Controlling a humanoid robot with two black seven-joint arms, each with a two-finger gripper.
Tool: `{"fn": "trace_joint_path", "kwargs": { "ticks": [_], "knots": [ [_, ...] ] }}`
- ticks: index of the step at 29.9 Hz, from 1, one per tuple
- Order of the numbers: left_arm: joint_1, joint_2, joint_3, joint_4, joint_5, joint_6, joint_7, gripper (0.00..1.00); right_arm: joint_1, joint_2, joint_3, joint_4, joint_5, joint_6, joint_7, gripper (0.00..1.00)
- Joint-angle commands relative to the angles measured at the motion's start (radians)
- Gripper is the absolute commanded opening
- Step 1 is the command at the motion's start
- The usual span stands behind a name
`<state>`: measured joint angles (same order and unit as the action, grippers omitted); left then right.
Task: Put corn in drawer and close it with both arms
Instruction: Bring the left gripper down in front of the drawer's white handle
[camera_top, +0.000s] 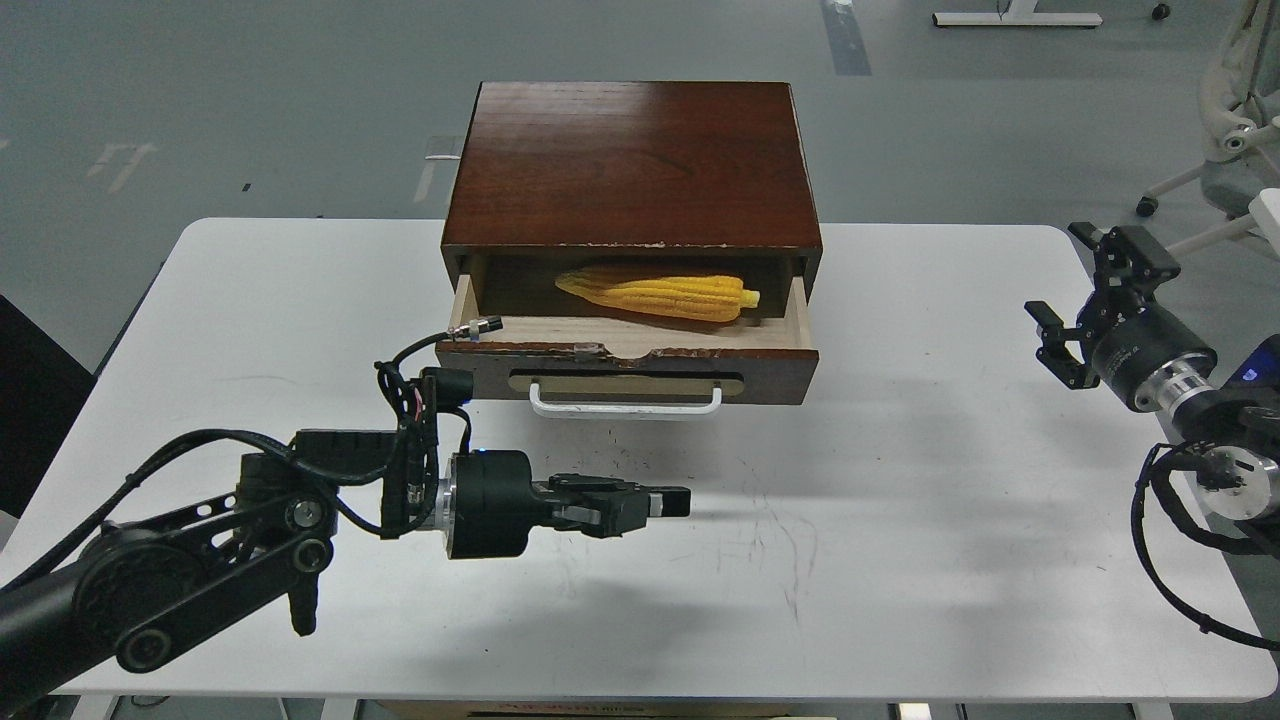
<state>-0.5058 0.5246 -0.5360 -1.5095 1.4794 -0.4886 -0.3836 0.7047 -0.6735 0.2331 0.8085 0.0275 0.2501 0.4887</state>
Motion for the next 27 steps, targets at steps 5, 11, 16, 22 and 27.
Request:
{"fn": "trace_joint_path", "kwargs": {
  "ticks": [5, 11, 16, 22, 27],
  "knots": [
    [0.003, 0.02, -0.012, 0.034, -0.142, 0.0, 0.006, 0.0, -0.01, 0.0, 0.0, 0.0, 0.0, 0.0, 0.0, 0.99],
    [0.003, 0.017, -0.015, 0.061, -0.186, 0.0, 0.015, 0.0, -0.013, 0.0, 0.0, 0.0, 0.0, 0.0, 0.0, 0.99],
    [0.004, 0.015, -0.015, 0.074, -0.205, 0.007, 0.034, 0.0, -0.013, 0.0, 0.002, 0.0, 0.0, 0.0, 0.0, 0.99],
    [0.004, 0.009, -0.015, 0.107, -0.205, 0.036, 0.037, 0.0, -0.013, 0.0, 0.0, 0.001, 0.0, 0.0, 0.0, 0.99],
    [0.004, 0.009, -0.018, 0.114, -0.206, 0.041, 0.037, 0.0, -0.014, 0.0, 0.0, 0.0, 0.0, 0.0, 0.0, 0.99]
  ]
}}
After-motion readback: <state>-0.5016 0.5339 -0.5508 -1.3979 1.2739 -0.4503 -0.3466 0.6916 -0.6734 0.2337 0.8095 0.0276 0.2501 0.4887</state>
